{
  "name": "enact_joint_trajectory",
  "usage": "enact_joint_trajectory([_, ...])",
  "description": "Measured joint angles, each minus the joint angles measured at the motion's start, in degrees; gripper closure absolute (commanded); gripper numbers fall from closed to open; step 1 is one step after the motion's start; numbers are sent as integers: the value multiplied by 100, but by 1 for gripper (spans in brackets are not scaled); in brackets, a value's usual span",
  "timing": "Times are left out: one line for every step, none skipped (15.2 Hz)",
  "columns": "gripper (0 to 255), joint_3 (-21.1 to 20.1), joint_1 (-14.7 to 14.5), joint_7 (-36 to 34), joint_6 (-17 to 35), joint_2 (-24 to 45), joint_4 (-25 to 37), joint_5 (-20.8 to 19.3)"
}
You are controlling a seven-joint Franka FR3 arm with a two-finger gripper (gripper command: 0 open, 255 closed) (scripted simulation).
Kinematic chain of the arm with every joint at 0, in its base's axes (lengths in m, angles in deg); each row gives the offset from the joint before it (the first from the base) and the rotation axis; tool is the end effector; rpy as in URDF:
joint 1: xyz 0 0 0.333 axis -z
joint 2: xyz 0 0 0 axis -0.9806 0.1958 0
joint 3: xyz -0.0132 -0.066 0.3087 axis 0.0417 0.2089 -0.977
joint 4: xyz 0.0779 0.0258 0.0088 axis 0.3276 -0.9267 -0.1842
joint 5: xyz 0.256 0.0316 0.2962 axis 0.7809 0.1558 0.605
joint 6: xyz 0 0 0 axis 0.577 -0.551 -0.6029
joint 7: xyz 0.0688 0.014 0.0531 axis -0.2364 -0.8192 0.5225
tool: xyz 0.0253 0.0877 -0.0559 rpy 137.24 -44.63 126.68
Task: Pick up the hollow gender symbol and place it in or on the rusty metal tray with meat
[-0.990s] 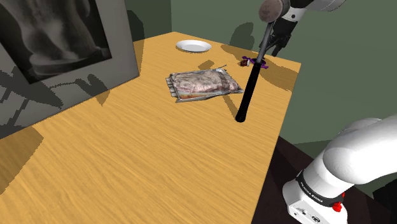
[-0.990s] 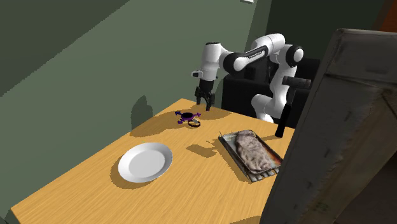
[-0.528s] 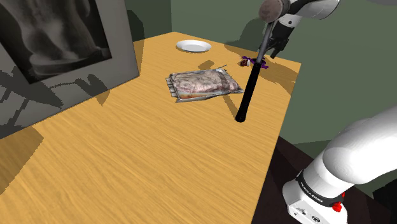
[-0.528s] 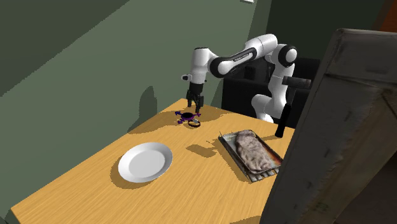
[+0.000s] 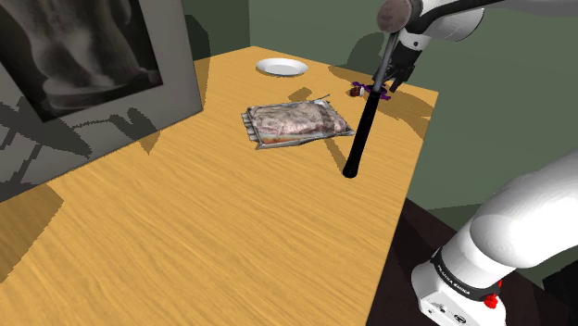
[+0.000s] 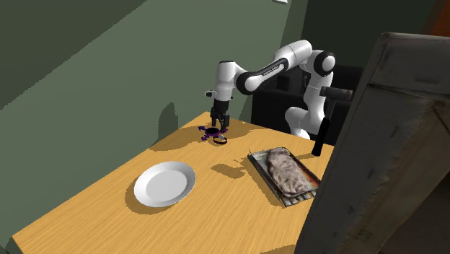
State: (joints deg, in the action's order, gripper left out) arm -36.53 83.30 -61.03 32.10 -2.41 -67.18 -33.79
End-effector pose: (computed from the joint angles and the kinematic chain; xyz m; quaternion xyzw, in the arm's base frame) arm 0.4364 -0.2416 0.5020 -0.9902 0.0879 -0.1054 0.0272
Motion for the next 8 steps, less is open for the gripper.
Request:
enact_joint_trajectory([0,0,0,0,4,1,-2,1])
enact_joint_trajectory([0,0,-1,0,6,2,-3,1])
enact_joint_trajectory([0,0,-1,0,7,2,-4,1])
enact_joint_trajectory([255,0,-1,0,7,2,-4,1])
enact_joint_trajectory([255,0,-1,0,7,2,-4,1])
enact_joint_trajectory([255,0,-1,0,7,2,-4,1])
enact_joint_trajectory([255,0,-1,0,7,2,-4,1])
enact_joint_trajectory([255,0,-1,0,6,2,-4,1])
